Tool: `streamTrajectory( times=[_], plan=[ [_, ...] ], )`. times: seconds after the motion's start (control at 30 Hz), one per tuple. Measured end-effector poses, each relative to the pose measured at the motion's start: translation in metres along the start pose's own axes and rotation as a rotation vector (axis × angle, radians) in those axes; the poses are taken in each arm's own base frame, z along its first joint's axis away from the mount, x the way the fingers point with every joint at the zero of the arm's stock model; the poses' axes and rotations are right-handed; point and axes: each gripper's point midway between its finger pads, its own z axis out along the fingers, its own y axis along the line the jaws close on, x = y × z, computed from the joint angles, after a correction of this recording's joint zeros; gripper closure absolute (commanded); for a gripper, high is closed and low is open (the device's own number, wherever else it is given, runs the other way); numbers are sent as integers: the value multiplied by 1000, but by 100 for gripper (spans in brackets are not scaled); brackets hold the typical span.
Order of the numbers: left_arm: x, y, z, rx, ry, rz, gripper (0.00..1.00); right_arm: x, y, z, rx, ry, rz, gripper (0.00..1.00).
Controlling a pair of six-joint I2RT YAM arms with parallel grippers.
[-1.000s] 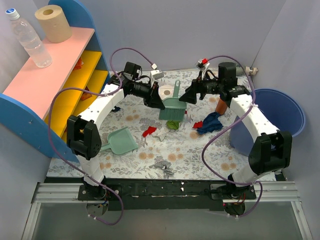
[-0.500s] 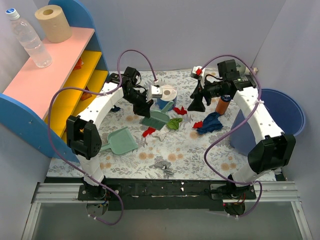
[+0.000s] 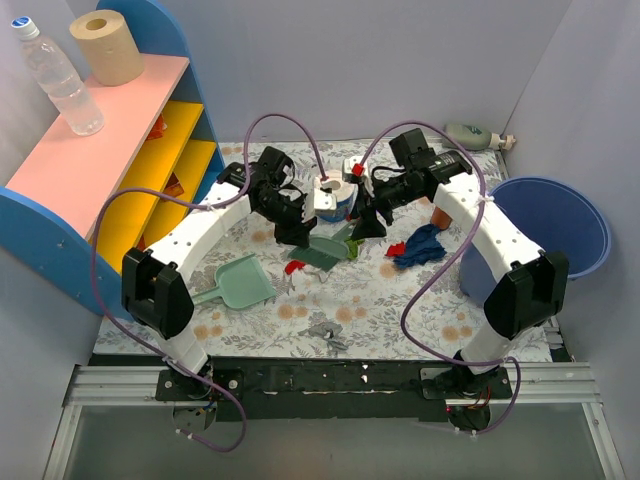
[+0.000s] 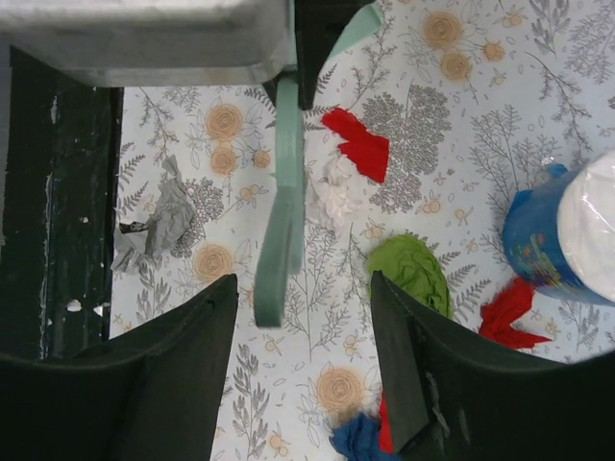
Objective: Sweep away the paper scraps from the table
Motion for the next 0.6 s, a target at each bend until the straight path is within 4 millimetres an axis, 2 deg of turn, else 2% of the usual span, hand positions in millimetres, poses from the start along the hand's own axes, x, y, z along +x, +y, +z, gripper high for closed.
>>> streamTrajectory(
  times=[0.1,0.6],
  plan=[
    [-6,3,-2,-28,-26,1,100,0,4,8,-30,0,3,45],
    [-12,-4,3,-21,-90,-79,100,-6,13,22,-91,-77,96,55]
  ],
)
